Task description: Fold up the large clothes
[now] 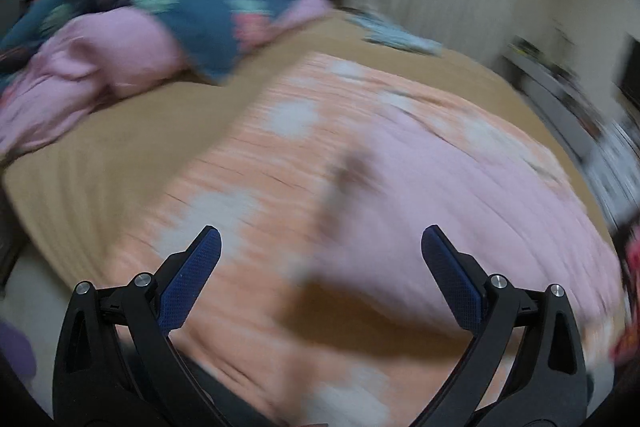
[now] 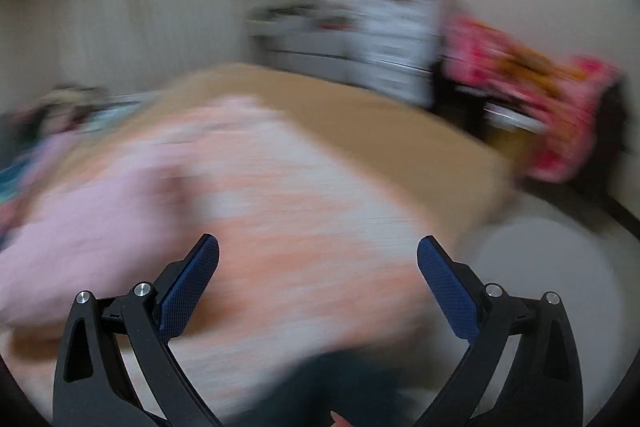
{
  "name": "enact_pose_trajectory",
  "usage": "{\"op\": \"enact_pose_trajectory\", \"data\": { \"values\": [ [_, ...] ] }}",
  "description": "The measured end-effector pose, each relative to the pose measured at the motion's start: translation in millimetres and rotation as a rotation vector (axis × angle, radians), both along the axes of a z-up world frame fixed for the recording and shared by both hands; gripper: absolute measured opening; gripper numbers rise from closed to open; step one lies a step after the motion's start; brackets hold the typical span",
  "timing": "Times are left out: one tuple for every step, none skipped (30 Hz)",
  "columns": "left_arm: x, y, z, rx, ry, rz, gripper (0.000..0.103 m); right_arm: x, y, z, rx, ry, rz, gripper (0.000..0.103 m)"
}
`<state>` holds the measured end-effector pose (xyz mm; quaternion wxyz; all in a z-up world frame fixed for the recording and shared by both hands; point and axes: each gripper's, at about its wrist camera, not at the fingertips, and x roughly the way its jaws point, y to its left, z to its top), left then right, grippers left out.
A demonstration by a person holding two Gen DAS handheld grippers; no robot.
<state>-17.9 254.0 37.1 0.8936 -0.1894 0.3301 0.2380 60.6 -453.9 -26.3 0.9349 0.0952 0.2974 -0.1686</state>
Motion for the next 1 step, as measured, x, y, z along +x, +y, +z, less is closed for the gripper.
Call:
{"op": "enact_pose_trajectory", "data": {
  "values": [
    [2.5,32.2,1.5,0.018,-0.001,0.064,0.094,7.1,-33.2,-13.8,-0.042,0.037,-0.096,0.099]
  ]
}}
